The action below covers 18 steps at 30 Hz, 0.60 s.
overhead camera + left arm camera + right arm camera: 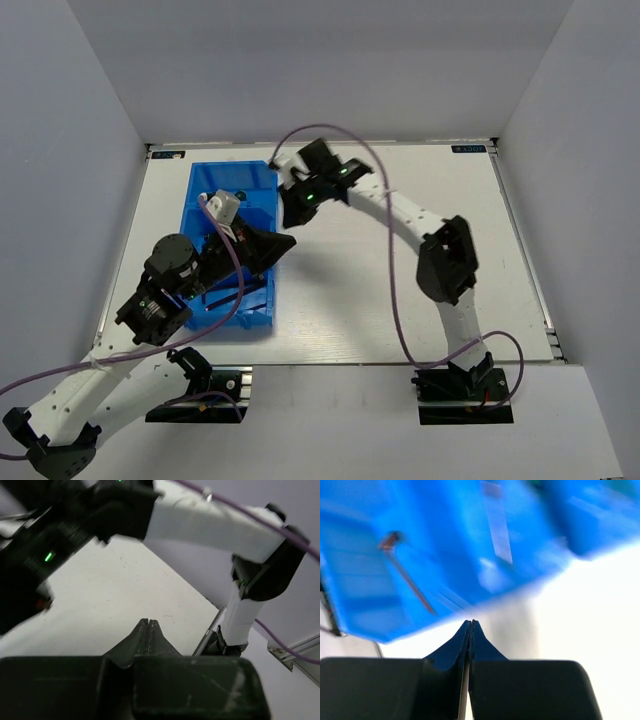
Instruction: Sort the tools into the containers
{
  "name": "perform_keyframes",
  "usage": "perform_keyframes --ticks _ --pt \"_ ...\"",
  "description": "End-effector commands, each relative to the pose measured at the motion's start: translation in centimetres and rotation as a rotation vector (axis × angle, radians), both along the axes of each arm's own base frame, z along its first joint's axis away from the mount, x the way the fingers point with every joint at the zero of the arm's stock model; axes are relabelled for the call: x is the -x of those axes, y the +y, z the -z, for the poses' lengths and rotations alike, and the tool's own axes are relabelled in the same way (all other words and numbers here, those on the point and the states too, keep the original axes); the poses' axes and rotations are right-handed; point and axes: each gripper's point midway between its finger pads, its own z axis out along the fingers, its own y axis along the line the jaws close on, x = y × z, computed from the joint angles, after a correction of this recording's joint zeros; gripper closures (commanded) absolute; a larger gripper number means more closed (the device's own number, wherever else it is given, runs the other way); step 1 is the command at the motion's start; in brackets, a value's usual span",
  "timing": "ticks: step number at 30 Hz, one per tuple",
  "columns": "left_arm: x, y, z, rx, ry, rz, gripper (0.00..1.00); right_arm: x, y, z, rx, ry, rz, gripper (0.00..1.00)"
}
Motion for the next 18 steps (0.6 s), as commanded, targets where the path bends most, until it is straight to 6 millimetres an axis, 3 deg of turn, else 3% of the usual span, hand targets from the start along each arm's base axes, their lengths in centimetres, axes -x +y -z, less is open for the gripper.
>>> perform_keyframes --ticks 1,2,3,4,5,6,8,9,10,11,12,13,14,16,17,18 --pt "-0.5 -0.9 1.4 -0.018 0.049 0.013 1.00 -6.0 -8.8 -3.9 0.047 -0.046 0.286 1.00" --pt "-0.7 -1.0 2.8 -0.055 0.092 0.012 1.00 -5.8 -11.0 -2.9 0.105 -0.014 0.312 1.00" --pt "-1.2 -1.2 3.9 -0.083 0.124 0.000 1.00 -6.0 -13.2 -3.1 0.139 -0.051 0.323 1.00" --pt "-1.7 -1.3 5.2 -0.115 0.160 -0.014 1.00 -7.5 -16.2 -2.8 0.167 -0.052 0.382 0.95" --pt "-2.5 -1.8 7.5 -0.183 0.217 -0.024 1.00 -6.5 -18.6 -2.2 0.234 -0.053 0.364 0.83" --pt "-2.9 -2.0 8.8 -0.221 0.242 -0.022 1.00 -6.9 -21.4 -1.2 0.297 -0.047 0.407 0.63" --pt "-3.7 -2.5 10.1 -0.280 0.292 -0.030 1.00 -6.3 -24.9 0.5 0.390 -0.025 0.445 0.55" --pt "-4.5 -3.1 11.9 -0.338 0.327 -0.026 1.00 -6.2 -27.0 -0.8 0.391 -0.050 0.498 0.52" --pt "-5.0 -3.2 12.5 -0.360 0.348 -0.039 0.91 -4.7 -28.5 0.9 0.441 -0.002 0.505 0.40" --pt "-5.5 -3.6 12.1 -0.363 0.351 -0.039 0.78 -4.4 -30.1 -0.9 0.424 -0.036 0.566 0.39" --pt "-6.0 -3.8 12.4 -0.381 0.346 -0.046 0.58 -3.9 -30.6 -1.2 0.423 -0.043 0.587 0.39" --pt "-6.7 -4.1 13.0 -0.399 0.361 -0.058 0.11 -3.1 -32.0 1.0 0.477 -0.044 0.621 0.37" --pt "-7.3 -4.5 12.2 -0.393 0.335 -0.056 0.00 -2.5 -32.6 -1.4 0.436 -0.108 0.665 0.36" --pt "-8.1 -4.9 11.9 -0.403 0.310 -0.063 0.00 -2.3 -33.3 -1.1 0.424 -0.163 0.699 0.28" --pt "-8.5 -5.1 12.5 -0.420 0.314 -0.061 0.00 -0.8 -34.2 -1.1 0.410 -0.196 0.711 0.28" --pt "-8.9 -5.5 12.0 -0.406 0.299 -0.062 0.00 -0.8 -34.2 -1.6 0.397 -0.236 0.706 0.17"
